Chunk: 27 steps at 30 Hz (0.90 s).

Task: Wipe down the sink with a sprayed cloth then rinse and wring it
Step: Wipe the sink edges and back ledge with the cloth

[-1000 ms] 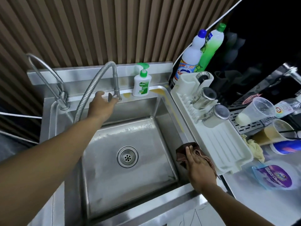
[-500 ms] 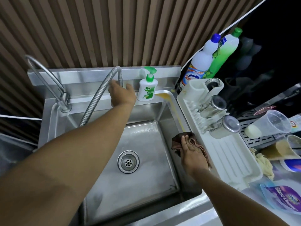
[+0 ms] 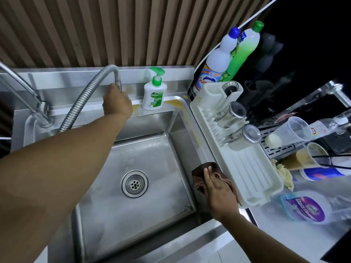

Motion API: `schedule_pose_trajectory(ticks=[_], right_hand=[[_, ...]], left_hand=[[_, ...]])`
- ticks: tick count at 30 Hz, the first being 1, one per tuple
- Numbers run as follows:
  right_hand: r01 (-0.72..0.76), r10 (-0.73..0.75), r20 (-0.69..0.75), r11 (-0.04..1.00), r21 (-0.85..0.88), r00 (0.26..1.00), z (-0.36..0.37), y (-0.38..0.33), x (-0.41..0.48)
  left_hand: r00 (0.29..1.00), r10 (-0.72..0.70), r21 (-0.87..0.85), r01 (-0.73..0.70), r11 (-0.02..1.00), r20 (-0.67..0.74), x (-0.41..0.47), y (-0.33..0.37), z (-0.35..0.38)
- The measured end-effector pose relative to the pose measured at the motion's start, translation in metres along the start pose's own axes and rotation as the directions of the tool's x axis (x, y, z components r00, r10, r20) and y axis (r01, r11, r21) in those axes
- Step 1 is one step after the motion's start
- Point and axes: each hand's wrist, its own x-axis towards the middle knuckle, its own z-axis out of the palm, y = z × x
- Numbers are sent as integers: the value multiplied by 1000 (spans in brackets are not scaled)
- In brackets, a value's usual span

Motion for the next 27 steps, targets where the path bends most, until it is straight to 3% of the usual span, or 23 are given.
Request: schedule_pose_trajectory(ticks=[4,7,11,13,14,16,18,19,20,21,23,25,27], right_hand=[[25,-24,10,996,-87,1000,-11,-11,26],[116,-132,-37,952,-284,991,-17,-19,58],[325,-313,144,668,-670,939,-16,-25,80],[378,-249,286,552,-743,925,-2,-22,79],[349,-122,347,591,-727,930,7,-20,73],[204,-64,246,775,-598,967,44,2,67],[48,47,140,793,-607,989,54,14,54],[62,76,204,801,-595,976,57,16,42],[207,4,361,815,-541,932,36,5,35],[341,-54,466,756,-559,883,24,-1,31],[512,-199,530,661,-548,824,2,-2,16],[447,-256,385,690,-570,887,-6,14,6],[326,-240,229,788,-522,944,-6,28,-6]], left_hand=[[1000,9,-51,-8,999,4,7,-6,4],[1000,2,-66,-1,998,16,10,-7,6],[999,2,-90,1,996,32,14,-12,6],[999,17,-87,-14,996,37,15,-14,6],[999,21,-87,-18,996,38,15,-15,7],[999,25,-89,-21,996,42,15,-14,6],[998,37,-84,-33,996,47,15,-15,5],[998,44,-81,-40,996,49,14,-16,5],[998,48,-78,-44,996,51,15,-16,5],[997,49,-78,-45,996,53,14,-16,4],[997,52,-72,-48,996,58,14,-17,4],[997,49,-80,-44,996,61,14,-16,4],[997,51,-79,-47,996,57,12,-15,4]])
